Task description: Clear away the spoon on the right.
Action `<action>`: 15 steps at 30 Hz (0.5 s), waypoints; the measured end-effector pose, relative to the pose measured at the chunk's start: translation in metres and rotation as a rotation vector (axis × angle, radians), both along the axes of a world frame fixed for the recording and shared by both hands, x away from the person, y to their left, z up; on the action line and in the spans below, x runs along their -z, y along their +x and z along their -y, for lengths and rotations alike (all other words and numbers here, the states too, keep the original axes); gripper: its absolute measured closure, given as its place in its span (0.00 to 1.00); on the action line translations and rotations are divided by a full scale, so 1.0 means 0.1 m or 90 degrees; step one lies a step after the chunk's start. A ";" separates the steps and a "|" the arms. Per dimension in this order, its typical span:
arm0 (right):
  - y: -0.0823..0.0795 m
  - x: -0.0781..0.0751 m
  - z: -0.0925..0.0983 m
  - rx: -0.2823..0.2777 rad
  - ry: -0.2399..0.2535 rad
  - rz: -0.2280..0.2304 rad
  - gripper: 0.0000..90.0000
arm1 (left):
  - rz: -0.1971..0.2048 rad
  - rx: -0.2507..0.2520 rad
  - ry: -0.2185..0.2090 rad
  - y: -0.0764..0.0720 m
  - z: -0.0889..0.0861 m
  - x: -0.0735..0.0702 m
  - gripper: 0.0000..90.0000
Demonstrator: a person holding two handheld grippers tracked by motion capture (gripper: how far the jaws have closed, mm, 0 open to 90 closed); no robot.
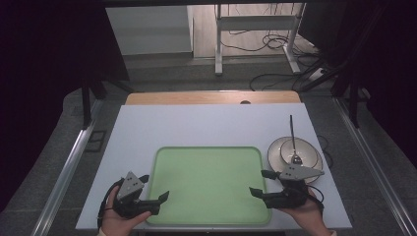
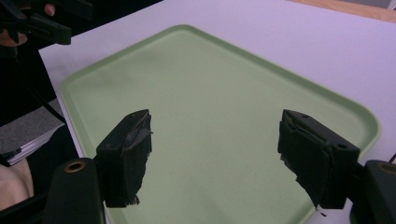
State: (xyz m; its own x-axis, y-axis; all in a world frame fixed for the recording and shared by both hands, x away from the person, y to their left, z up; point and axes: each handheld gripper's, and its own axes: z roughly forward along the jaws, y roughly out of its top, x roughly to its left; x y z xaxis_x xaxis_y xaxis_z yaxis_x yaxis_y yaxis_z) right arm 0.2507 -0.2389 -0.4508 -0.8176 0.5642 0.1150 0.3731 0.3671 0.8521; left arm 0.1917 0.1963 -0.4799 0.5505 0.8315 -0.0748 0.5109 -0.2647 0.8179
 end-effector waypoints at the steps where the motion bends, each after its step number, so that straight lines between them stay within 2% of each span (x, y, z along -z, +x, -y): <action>1: 0.01 -0.02 0.00 0.001 0.001 0.000 0.29 | 0.000 0.000 0.000 0.00 0.00 0.00 0.15; 7: 0.06 -0.11 0.05 0.008 0.013 -0.005 0.29 | -0.001 -0.002 -0.001 0.01 -0.01 0.00 0.15; 15: 0.18 -0.34 0.12 0.019 0.023 0.016 0.30 | -0.003 0.000 0.000 0.01 -0.01 0.01 0.15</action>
State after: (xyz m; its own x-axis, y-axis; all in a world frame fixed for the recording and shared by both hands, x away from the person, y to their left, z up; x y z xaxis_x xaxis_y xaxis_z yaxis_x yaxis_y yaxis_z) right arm 0.2691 -0.2509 -0.4165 -0.8034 0.5841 0.1155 0.3619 0.3251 0.8737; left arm 0.1926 0.1971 -0.4809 0.5500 0.8316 -0.0770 0.5142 -0.2645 0.8158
